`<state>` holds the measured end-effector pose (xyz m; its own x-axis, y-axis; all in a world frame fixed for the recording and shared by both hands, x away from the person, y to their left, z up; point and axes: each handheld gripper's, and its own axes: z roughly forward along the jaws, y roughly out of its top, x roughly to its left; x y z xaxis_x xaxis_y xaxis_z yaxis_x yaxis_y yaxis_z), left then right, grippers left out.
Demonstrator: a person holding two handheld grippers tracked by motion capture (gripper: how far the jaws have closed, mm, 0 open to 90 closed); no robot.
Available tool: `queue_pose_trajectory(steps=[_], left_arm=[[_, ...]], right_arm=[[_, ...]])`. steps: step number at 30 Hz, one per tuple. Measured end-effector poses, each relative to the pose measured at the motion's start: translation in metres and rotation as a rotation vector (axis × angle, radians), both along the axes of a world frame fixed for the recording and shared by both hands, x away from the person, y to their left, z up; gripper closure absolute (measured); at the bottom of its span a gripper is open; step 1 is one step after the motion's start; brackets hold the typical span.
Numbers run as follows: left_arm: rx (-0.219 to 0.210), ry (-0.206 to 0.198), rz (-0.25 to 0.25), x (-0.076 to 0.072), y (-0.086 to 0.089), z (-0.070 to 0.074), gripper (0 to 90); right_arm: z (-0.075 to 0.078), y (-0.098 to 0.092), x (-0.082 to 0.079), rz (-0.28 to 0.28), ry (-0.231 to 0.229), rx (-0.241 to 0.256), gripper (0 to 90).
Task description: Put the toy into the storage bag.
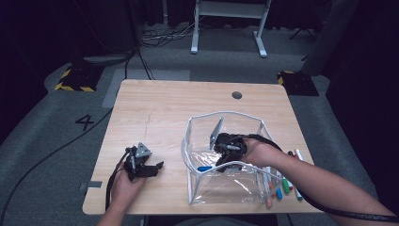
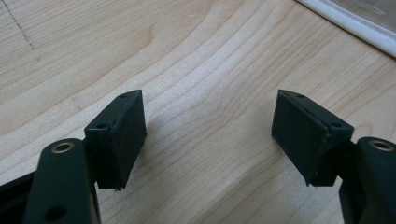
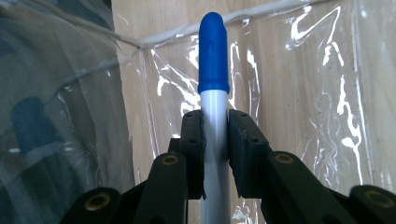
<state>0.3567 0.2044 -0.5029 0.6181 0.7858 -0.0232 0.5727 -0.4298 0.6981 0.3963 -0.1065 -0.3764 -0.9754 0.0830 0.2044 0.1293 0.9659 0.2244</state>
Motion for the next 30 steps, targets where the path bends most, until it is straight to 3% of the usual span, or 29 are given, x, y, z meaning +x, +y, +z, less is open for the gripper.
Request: queue_pose_trajectory(steps=[9, 15, 20, 30], left_arm=[[0.0, 0.0, 0.0, 0.0, 0.0, 0.0, 26.4], [0.0, 0.0, 0.0, 0.0, 0.0, 0.0, 26.4], [0.0, 0.0, 0.0, 0.0, 0.0, 0.0, 26.4], [0.001, 0.0, 0.0, 0.0, 0.0, 0.0, 26.4]], right_arm=[[-0.01, 0.009, -0.005, 0.026, 0.021, -0.056, 76.5], [-0.02, 0.01, -0.009, 0.01, 0.047, -0.108, 76.5], [-0.024, 0.01, -0.012, 0.016, 0.067, -0.117, 76.5], [-0.037, 0.012, -0.017, 0.024, 0.09, -0.18, 75.8]])
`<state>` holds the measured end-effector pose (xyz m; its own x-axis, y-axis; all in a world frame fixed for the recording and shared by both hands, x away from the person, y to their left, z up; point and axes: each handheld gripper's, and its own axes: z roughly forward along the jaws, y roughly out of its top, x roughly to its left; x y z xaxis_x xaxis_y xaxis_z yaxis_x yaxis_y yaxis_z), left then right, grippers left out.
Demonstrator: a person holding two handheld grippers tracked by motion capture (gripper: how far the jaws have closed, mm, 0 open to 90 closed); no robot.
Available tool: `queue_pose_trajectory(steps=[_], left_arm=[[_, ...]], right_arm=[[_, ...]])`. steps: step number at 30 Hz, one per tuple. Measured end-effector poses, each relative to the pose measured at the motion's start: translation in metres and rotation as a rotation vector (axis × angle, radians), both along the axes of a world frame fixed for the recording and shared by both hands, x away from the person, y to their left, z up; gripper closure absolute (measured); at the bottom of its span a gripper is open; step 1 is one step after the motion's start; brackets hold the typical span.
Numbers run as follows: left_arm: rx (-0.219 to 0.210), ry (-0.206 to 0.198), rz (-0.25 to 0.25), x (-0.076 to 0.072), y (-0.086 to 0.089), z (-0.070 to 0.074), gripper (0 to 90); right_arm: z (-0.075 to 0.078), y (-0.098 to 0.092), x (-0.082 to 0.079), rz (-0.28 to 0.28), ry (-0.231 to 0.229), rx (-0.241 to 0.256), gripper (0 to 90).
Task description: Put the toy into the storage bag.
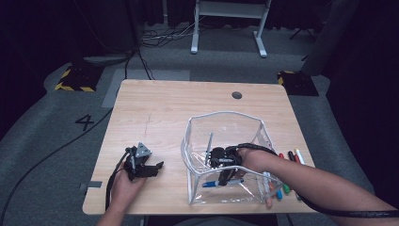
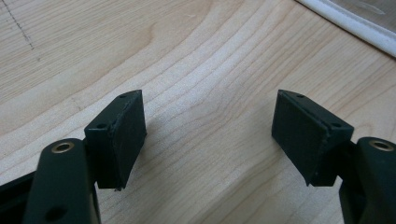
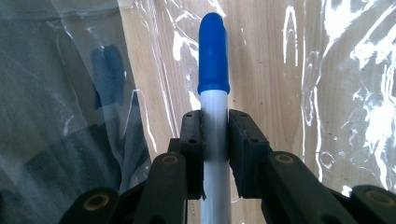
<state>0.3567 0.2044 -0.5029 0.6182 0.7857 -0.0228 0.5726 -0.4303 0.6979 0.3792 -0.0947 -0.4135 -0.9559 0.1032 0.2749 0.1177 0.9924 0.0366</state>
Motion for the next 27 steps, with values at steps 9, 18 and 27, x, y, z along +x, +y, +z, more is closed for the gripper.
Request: queue_pose_trajectory(steps=[9, 18, 27], left_arm=[[0.0, 0.0, 0.0, 0.0, 0.0, 0.0, 26.3], [0.0, 0.0, 0.0, 0.0, 0.0, 0.0, 26.3], [0.002, 0.001, 0.002, 0.0, 0.0, 0.0, 25.9]], right_arm=[[0.005, -0.006, 0.006, -0.039, -0.015, 0.016, 57.1], [0.06, -0.025, 0.014, -0.162, -0.183, 0.236, 56.9], [0.106, -0.06, -0.001, -0.244, -0.34, 0.462, 54.9]])
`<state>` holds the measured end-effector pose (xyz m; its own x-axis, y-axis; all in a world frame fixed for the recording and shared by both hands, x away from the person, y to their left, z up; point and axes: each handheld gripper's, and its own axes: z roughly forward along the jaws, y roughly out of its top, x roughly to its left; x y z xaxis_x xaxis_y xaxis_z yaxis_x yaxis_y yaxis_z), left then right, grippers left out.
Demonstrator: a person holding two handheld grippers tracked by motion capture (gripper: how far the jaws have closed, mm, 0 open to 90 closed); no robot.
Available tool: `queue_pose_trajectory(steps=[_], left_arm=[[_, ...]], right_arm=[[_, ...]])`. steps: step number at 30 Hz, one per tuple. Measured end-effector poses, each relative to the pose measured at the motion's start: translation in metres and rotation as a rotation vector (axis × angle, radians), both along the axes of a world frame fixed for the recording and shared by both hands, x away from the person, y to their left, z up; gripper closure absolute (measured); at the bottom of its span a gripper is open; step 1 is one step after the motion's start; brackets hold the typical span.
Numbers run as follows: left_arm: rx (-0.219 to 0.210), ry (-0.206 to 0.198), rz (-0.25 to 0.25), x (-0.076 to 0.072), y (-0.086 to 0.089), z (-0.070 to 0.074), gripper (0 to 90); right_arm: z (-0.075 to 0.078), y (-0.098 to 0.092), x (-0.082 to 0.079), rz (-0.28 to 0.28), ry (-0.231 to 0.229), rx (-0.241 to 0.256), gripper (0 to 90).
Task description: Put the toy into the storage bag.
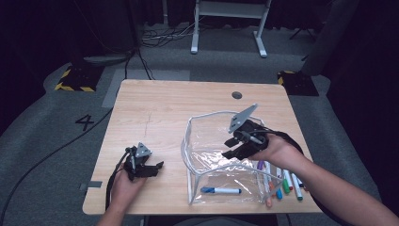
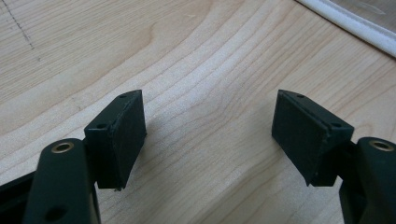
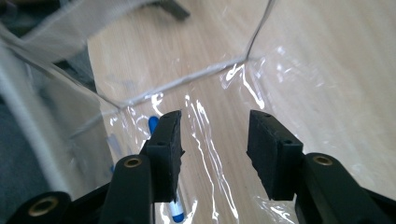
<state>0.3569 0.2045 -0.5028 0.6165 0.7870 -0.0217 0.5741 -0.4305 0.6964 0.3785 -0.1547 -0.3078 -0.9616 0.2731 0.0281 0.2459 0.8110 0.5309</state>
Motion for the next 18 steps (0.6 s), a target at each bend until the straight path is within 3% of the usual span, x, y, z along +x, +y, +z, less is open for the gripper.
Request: queue_pose_trajectory(steps=[2, 3, 5, 9, 15, 18], left_arm=[[0.002, 0.0, 0.002, 0.0, 0.0, 0.0, 25.4], [0.004, 0.001, 0.012, 0.0, 0.0, 0.0, 24.0], [0.0, 0.001, 0.017, -0.001, 0.001, 0.0, 23.7], [0.004, 0.002, 0.007, -0.001, 0.005, 0.0, 23.6], [-0.002, 0.004, 0.039, 0.0, 0.016, 0.0, 23.6], [-0.001, 0.008, 0.045, 0.001, 0.017, 0.0, 23.6]], right_arm=[[0.011, -0.013, -0.004, -0.029, -0.03, 0.045, 54.3], [0.02, -0.029, -0.007, -0.062, -0.057, 0.087, 54.0], [0.024, -0.037, -0.007, -0.081, -0.068, 0.103, 53.7], [0.036, -0.077, -0.008, -0.191, -0.068, 0.162, 53.9], [0.034, -0.142, -0.007, -0.352, -0.057, 0.24, 49.7], [0.03, -0.17, -0.008, -0.428, -0.074, 0.252, 47.6]])
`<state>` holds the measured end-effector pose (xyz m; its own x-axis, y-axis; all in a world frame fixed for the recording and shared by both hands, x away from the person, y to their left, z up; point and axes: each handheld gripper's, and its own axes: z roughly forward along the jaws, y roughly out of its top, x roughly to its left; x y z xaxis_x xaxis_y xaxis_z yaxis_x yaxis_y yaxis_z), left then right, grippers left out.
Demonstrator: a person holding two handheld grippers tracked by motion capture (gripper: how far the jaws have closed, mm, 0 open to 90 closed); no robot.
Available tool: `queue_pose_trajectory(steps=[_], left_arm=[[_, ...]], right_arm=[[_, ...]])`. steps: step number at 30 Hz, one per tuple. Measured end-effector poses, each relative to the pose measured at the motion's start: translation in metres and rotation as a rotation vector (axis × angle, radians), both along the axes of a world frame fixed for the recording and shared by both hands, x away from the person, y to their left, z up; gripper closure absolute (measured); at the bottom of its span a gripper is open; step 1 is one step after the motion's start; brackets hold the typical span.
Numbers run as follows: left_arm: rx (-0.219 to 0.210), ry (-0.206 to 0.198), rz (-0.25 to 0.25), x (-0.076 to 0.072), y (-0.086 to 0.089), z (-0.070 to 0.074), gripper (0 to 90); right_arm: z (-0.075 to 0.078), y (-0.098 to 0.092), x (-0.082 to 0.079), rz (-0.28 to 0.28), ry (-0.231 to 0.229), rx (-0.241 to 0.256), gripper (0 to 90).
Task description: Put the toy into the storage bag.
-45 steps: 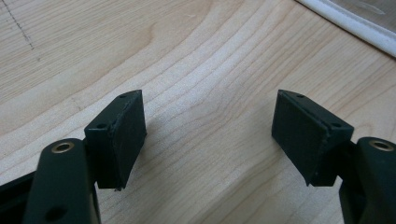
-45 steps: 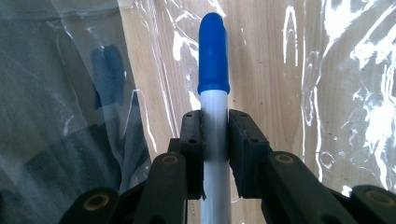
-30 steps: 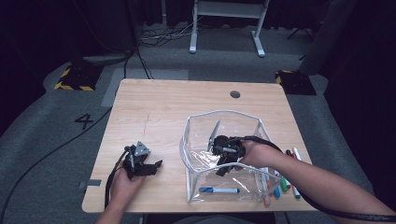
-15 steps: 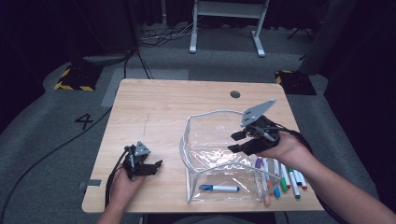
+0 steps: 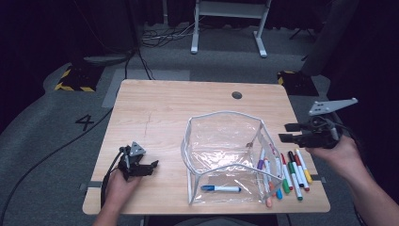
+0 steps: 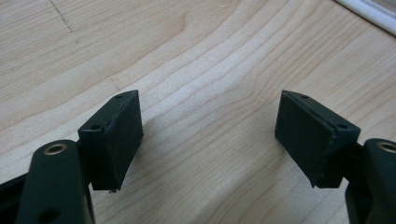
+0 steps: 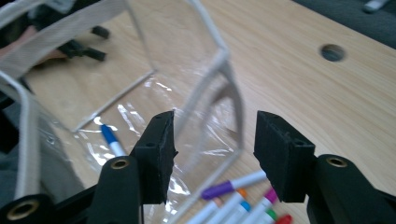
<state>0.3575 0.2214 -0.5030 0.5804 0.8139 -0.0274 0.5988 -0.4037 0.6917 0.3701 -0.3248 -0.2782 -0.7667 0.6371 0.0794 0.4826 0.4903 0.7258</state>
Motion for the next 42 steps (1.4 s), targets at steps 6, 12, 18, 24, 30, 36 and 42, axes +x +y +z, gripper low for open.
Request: queue_pose_trajectory(steps=[6, 12, 18, 24, 30, 36, 42], left_arm=[[0.001, 0.0, 0.002, 0.0, 0.0, 0.0, 23.3], [0.001, 0.0, 0.003, 0.0, 0.0, 0.0, 23.3], [0.001, 0.0, 0.003, 0.0, 0.0, 0.0, 23.3], [0.001, 0.0, 0.003, 0.0, 0.0, 0.0, 23.3], [0.001, 0.0, 0.003, 0.0, 0.0, 0.0, 23.2], [0.001, 0.0, 0.003, 0.0, 0.0, 0.0, 23.2], [0.001, 0.0, 0.003, 0.0, 0.0, 0.0, 23.2]], right_arm=[[-0.029, -0.063, -0.001, -0.211, -0.025, -0.031, 52.5], [-0.069, -0.093, 0.003, -0.314, 0.029, -0.08, 63.1], [-0.114, -0.11, 0.006, -0.388, 0.107, -0.128, 63.7], [-0.152, -0.113, 0.007, -0.437, 0.183, -0.138, 63.8], [-0.176, -0.115, 0.007, -0.463, 0.239, -0.16, 66.2], [-0.187, -0.112, 0.01, -0.47, 0.273, -0.188, 66.8], [-0.19, -0.108, 0.015, -0.498, 0.291, -0.2, 68.8]])
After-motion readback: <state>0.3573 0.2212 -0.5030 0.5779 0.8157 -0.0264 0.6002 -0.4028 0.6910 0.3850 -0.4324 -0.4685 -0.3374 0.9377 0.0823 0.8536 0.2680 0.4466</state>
